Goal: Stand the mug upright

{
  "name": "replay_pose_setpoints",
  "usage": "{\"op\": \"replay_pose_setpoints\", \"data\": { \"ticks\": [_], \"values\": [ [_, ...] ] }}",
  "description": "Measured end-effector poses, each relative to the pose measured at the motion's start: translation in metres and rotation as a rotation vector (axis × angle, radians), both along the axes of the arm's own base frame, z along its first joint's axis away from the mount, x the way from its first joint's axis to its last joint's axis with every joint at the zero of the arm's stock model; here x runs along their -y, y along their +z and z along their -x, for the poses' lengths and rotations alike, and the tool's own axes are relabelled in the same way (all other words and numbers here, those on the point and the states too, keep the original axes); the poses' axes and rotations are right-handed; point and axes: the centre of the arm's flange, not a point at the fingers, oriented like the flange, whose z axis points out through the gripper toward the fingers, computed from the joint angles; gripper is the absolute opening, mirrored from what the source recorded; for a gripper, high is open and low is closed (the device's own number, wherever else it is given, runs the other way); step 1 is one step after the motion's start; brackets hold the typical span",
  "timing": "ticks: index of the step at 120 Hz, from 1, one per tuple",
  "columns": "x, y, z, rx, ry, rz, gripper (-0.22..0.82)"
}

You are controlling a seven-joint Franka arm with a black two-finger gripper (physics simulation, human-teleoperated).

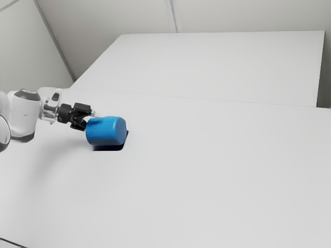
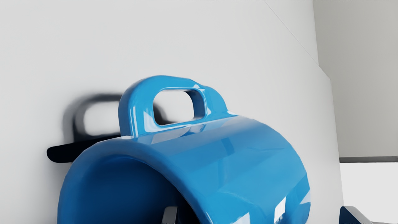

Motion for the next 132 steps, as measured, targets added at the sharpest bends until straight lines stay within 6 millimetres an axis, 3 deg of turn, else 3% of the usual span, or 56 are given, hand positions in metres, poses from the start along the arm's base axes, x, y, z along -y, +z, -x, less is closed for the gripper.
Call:
{"op": "replay_pose_setpoints", "data": {
  "ticks": [30, 63, 77, 105, 132],
  "values": [
    [0.004, 0.003, -0.002, 0.071, -0.03, 0.007, 0.14],
    [0.015, 0.024, -0.006, 0.141, -0.071, -0.017, -0.11],
    [0.021, 0.038, -0.002, 0.166, -0.082, -0.032, -0.15],
    [0.043, 0.094, 0.012, 0.228, -0.132, -0.11, -0.18],
    [0.085, 0.152, 0.019, 0.203, -0.294, -0.302, -0.18]
  ]
}}
